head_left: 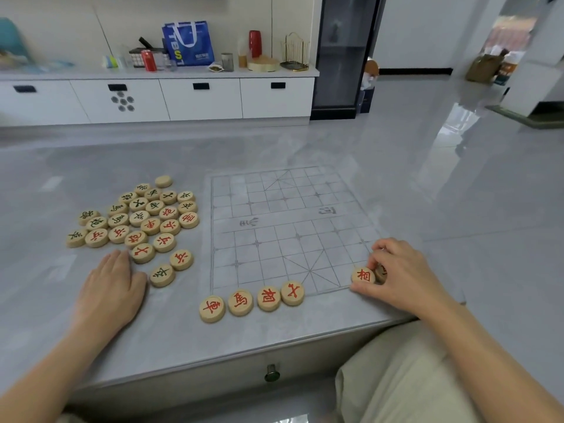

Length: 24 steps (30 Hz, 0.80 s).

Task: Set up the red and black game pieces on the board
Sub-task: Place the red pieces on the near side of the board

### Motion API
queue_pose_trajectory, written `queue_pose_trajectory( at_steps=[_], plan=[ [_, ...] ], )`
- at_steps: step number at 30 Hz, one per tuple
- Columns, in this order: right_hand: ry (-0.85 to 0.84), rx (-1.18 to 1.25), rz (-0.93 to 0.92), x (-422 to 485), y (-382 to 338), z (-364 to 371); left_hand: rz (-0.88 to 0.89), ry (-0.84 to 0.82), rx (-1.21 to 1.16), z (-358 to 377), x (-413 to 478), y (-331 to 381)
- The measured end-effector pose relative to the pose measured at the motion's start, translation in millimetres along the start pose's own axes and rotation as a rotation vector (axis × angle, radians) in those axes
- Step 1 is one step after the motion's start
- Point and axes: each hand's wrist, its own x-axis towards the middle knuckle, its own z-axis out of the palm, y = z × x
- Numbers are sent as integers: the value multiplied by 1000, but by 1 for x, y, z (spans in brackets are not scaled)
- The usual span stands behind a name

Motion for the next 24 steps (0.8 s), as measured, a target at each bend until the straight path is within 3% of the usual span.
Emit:
queue_pose_trajectory(
  at_steps=[16, 24],
  plan=[
    [103, 80, -17, 2, 6, 9, 10, 18, -12, -3, -5, 2],
    [39, 67, -25, 2, 5, 6, 12, 5, -1, 3, 1, -3]
  ],
)
